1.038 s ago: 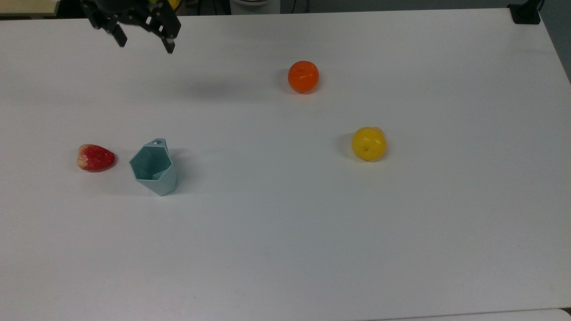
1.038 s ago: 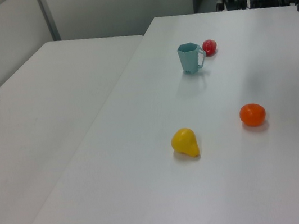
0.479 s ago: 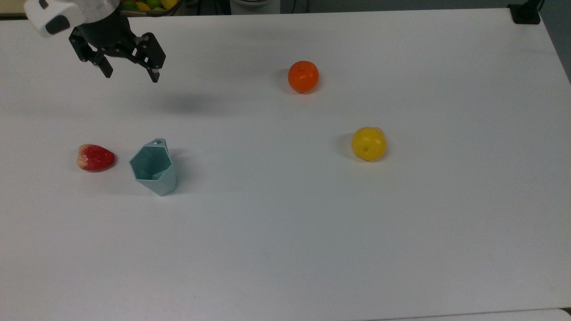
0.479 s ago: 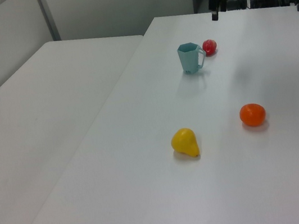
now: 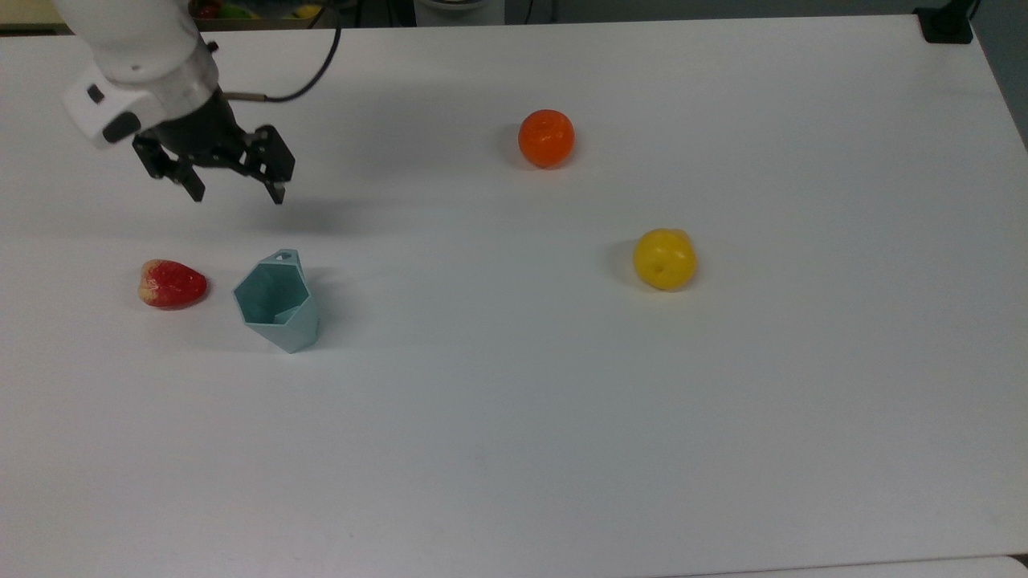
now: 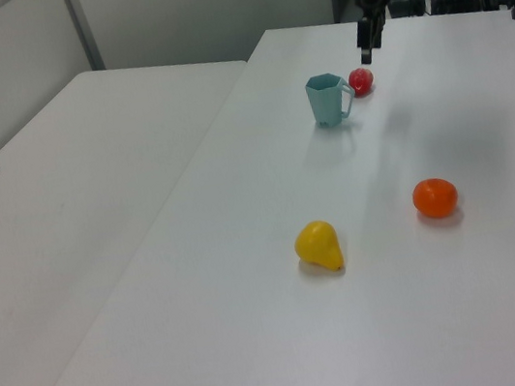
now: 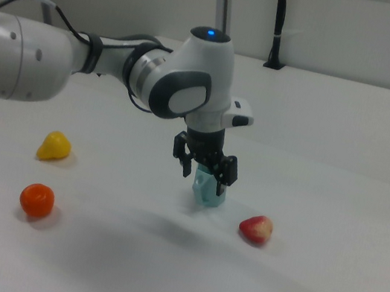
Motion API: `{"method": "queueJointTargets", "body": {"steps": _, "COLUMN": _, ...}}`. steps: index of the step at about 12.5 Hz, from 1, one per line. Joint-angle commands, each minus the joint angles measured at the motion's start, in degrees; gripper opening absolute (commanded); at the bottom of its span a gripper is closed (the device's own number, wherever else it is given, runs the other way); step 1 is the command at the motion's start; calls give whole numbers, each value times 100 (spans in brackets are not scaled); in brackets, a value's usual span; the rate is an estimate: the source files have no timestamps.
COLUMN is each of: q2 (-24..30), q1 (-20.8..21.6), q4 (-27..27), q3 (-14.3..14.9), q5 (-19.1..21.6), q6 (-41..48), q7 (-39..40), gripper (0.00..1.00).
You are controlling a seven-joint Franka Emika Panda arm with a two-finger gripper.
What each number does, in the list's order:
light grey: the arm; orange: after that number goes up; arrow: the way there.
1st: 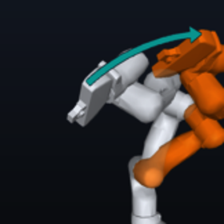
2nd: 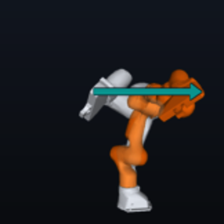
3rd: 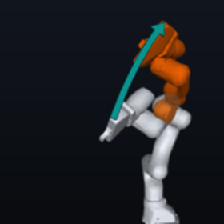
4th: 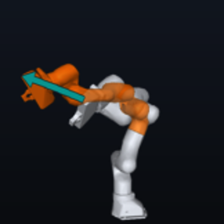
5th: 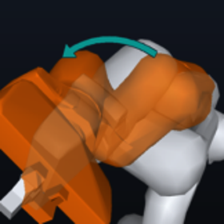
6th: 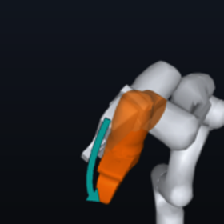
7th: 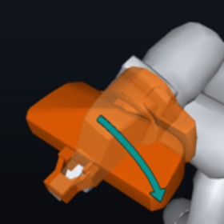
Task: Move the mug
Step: 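Move the open gripper over the teal mug beside the red apple, then lower the gripper onto the mug rim and close it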
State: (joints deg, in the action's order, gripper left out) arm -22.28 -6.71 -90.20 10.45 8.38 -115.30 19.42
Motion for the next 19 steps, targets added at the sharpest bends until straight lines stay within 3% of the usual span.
{"method": "queueJointTargets", "body": {"steps": 1, "q2": -206, "q1": 214, "q4": -42, "q3": 18, "q5": 32, "q6": -230, "q7": 27, "gripper": 94}}
{"method": "queueJointTargets", "body": {"steps": 8, "q2": -461, "q1": 293, "q4": -16, "q3": 1, "q5": 14, "q6": -721, "q7": -271, "gripper": 83}}
{"method": "queueJointTargets", "body": {"steps": 10, "q2": -479, "q1": 390, "q4": -16, "q3": 1, "q5": 6, "q6": -757, "q7": -359, "gripper": 70}}
{"method": "queueJointTargets", "body": {"steps": 16, "q2": -531, "q1": 408, "q4": -16, "q3": 1, "q5": -47, "q6": -792, "q7": -439, "gripper": 57}}
{"method": "queueJointTargets", "body": {"steps": 19, "q2": -531, "q1": 408, "q4": -16, "q3": 1, "q5": -74, "q6": -792, "q7": -439, "gripper": 45}}
